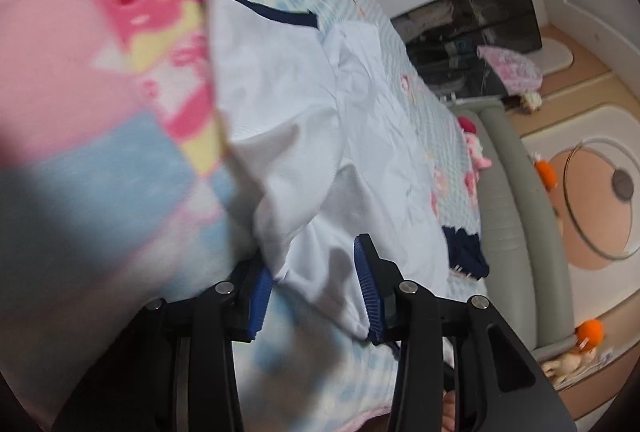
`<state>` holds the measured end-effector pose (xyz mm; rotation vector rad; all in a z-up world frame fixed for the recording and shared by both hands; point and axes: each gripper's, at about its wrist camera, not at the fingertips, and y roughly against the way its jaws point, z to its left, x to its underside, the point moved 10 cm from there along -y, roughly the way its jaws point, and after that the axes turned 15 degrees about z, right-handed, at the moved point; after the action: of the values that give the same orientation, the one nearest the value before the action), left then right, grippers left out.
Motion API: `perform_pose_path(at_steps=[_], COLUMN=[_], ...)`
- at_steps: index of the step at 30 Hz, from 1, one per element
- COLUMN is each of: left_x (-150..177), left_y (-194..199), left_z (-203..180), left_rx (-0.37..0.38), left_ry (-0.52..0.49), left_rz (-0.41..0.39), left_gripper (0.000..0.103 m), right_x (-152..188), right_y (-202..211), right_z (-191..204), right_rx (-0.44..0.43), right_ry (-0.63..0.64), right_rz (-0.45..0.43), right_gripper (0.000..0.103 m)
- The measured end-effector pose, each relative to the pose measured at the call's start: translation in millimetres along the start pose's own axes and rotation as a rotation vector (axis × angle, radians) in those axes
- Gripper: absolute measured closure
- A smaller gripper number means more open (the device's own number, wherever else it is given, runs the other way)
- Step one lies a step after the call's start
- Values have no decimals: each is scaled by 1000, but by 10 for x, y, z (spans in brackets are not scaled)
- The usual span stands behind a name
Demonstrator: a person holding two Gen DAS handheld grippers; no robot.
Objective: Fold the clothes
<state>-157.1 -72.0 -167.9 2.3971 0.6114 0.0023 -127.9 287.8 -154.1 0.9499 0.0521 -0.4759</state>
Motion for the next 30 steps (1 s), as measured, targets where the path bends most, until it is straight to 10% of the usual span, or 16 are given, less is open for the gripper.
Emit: perform_pose_path(at_steps=[5,12,15,18,30], left_x=[-167,-144,-148,-132,362], left_y=[124,-163,-137,53,413], left_z=[-277,51,-89,-357,-562], left_rx=[33,-30,-80,-129,-218], left_ry=[-78,-42,-112,-207,-273], left_rz=[-66,15,-7,-59,-31], left_gripper=[59,56,83,95,96], right_x=[-132,22,-16,-35,1], right_y=[-53,-405,-399,-224,693], right_z=[247,160,191,325,615], right_rx=[-73,-20,-4,56,92], right_ry=[59,87,99,174,249], right_rz=[-1,98,76,17,-157], right_gripper=[64,63,66,91,97])
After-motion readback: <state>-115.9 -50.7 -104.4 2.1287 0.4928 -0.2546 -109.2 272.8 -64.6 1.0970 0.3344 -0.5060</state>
